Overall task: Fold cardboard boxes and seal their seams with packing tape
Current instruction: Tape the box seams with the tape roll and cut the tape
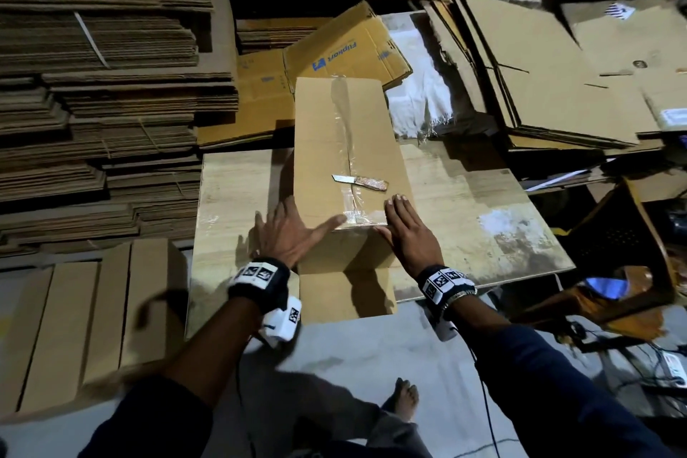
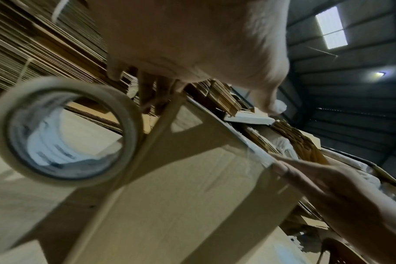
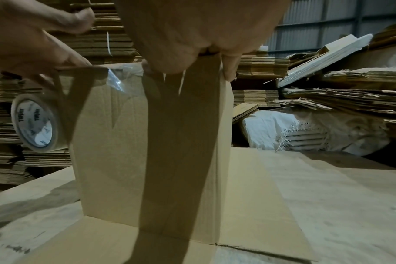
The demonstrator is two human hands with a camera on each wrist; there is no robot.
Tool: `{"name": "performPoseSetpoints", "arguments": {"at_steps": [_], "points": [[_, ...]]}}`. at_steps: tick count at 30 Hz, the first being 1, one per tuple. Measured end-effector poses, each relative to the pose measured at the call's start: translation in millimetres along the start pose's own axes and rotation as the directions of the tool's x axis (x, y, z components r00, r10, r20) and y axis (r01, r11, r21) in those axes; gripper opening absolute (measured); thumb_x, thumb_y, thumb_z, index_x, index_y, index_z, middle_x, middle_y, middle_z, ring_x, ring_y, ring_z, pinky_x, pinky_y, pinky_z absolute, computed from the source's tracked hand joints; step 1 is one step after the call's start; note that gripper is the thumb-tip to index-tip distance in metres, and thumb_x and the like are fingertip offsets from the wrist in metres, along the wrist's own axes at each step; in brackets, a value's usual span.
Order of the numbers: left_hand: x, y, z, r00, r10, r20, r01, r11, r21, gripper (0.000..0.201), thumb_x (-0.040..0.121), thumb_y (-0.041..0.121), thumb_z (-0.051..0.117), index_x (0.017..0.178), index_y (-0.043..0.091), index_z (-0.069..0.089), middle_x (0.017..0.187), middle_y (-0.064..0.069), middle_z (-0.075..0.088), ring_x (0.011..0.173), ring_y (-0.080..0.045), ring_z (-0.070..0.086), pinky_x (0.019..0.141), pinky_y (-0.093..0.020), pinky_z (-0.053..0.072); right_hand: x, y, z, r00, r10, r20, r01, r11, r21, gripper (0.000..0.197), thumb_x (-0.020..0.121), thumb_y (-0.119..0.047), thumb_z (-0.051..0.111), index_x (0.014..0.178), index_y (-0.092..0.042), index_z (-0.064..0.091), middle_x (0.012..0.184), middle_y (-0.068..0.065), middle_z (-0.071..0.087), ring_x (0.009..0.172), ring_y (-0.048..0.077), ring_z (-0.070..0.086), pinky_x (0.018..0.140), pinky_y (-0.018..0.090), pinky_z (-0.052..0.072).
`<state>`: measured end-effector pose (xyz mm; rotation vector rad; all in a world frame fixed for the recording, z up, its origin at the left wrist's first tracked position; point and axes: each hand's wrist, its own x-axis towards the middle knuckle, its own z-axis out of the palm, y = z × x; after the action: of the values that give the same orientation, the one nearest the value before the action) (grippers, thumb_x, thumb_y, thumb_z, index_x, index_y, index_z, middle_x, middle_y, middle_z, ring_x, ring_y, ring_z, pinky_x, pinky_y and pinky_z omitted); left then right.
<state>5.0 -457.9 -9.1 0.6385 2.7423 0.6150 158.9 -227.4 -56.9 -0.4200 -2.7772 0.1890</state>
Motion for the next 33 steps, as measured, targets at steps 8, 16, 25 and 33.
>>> {"name": "performPoseSetpoints", "arguments": {"at_steps": [8,16,25,33], "points": [[-2,17,26,0.991,-0.029,-0.129,0.047,0.988,0.145,0.159,0.046,0.117,0.025,0.149,-0.003,0.029,0.143,-0.023,0.058,0.137,-0.033,0.055,0.126,-0.060,0.008,0,-1,-15,0.999,0.011,0.035,-0.013,0.998,0.055,0.064,0.106,-0.055,0.047,0.154,-0.014,0.045,0.163,0.009,0.040,0.155,0.020,0.029,0.115,0.033,0.039],[3,-25,9,0.983,0.143,-0.116,-0.120,0.976,0.184,0.109,0.072,0.103,0.037,0.130,0.015,0.063,0.137,-0.013,0.067,0.139,-0.024,0.054,0.128,-0.057,0.005,13,41,-37,0.984,0.003,0.178,-0.075,0.916,0.394,0.053,0.096,-0.042,0.071,0.144,-0.020,0.061,0.160,-0.001,0.044,0.147,0.011,0.040,0.116,0.042,0.045],[-15,-8,16,0.978,0.200,-0.057,-0.201,0.979,-0.023,0.079,0.091,0.085,0.044,0.134,0.023,0.068,0.156,-0.009,0.052,0.158,-0.024,0.025,0.128,-0.059,0.005,6,34,-28,0.780,0.390,0.490,-0.625,0.432,0.650,0.106,0.093,-0.053,0.071,0.167,-0.021,0.002,0.170,-0.003,0.019,0.155,0.015,0.021,0.124,0.034,0.023],[2,0,36,0.978,0.201,0.056,-0.186,0.962,-0.200,0.077,0.092,0.071,0.032,0.131,0.017,0.072,0.143,-0.001,0.065,0.141,-0.018,0.051,0.124,-0.042,0.016,41,70,-26,0.738,0.601,0.306,-0.670,0.598,0.441,0.064,0.107,-0.061,0.029,0.145,-0.011,0.045,0.132,0.027,0.062,0.121,0.045,0.058,0.090,0.043,0.044]]}}
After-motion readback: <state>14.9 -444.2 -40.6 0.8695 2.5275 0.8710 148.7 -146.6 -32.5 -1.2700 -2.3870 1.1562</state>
